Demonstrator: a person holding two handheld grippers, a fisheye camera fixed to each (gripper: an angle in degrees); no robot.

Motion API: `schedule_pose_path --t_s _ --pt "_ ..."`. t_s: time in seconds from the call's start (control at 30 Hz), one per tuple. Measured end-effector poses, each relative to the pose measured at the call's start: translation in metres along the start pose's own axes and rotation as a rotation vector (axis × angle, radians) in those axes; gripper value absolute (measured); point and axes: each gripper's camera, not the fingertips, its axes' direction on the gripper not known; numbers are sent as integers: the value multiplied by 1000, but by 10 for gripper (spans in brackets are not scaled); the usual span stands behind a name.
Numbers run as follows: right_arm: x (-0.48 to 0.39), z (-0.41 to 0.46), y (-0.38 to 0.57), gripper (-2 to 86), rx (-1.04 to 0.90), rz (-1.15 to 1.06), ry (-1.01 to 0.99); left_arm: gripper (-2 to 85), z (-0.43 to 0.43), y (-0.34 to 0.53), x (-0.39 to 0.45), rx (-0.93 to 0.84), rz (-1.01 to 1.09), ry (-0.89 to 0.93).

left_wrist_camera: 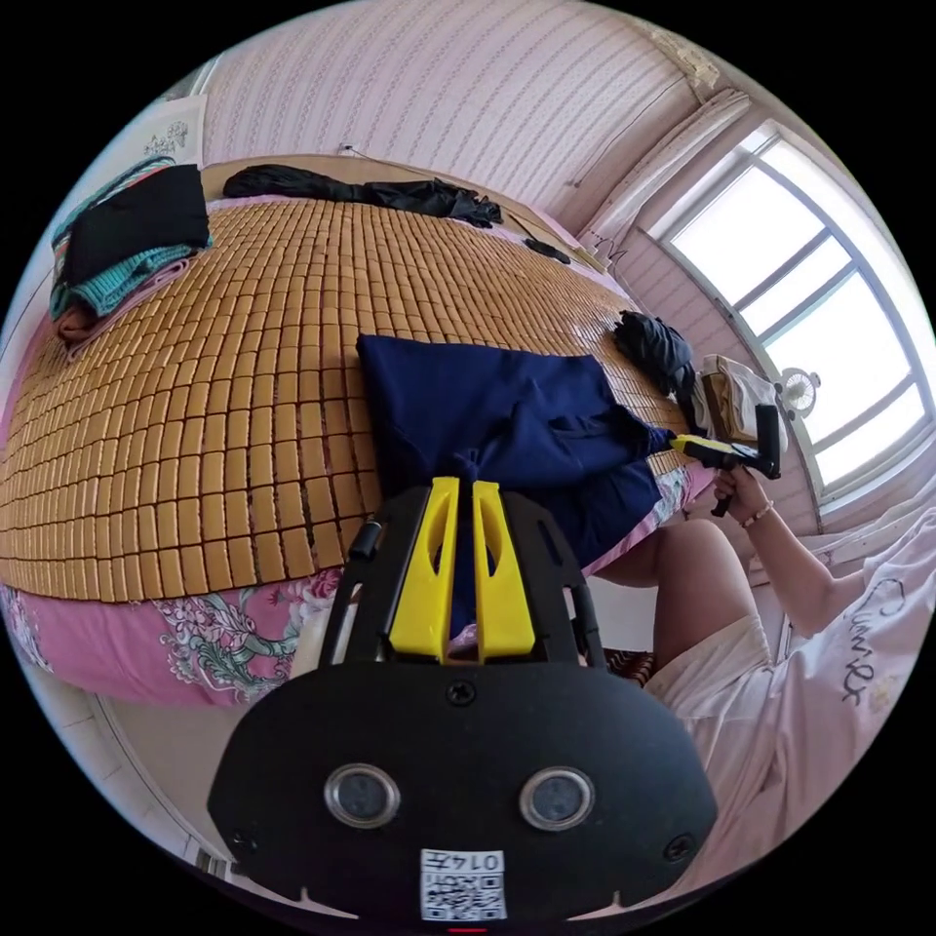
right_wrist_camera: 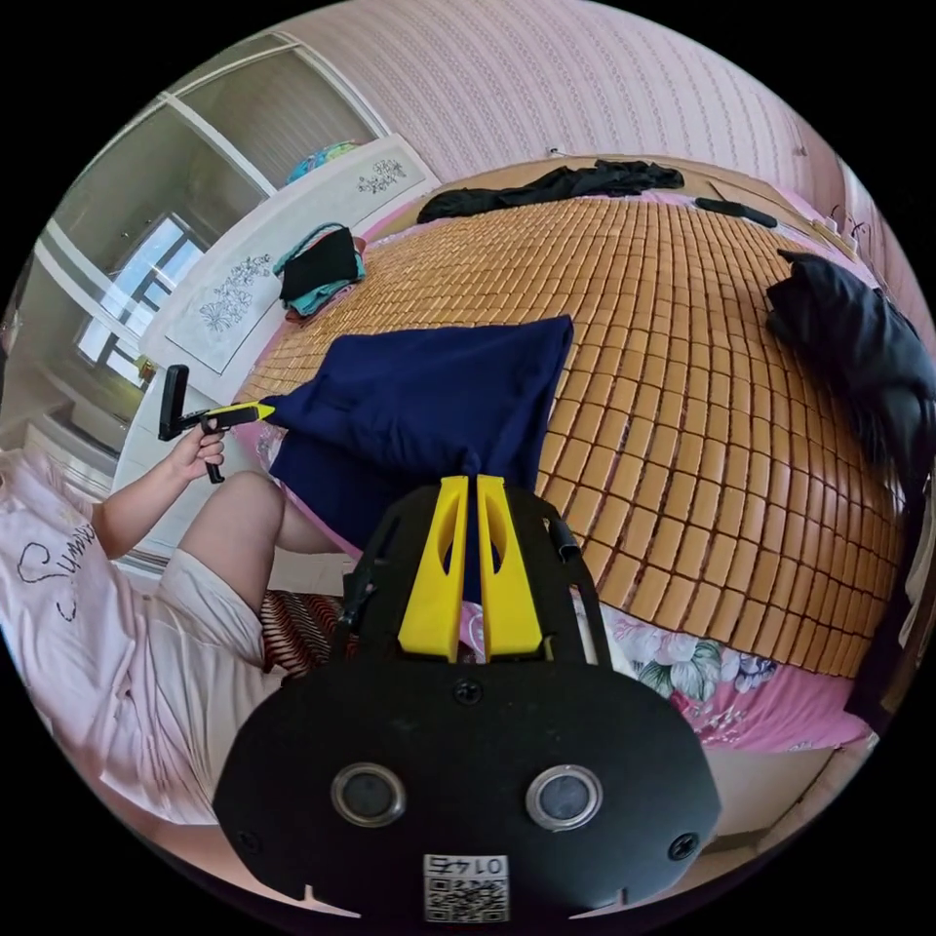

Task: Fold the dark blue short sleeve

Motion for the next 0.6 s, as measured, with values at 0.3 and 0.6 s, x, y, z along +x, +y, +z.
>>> schedule_pose_path --t_s 0.3,0.6 --pt "4 26 20 34 -29 82 80 57 12 28 -8 -109 -142 -37" --pt "-59 88 -20 105 -38 -131 48 63 32 12 57 18 62 -81"
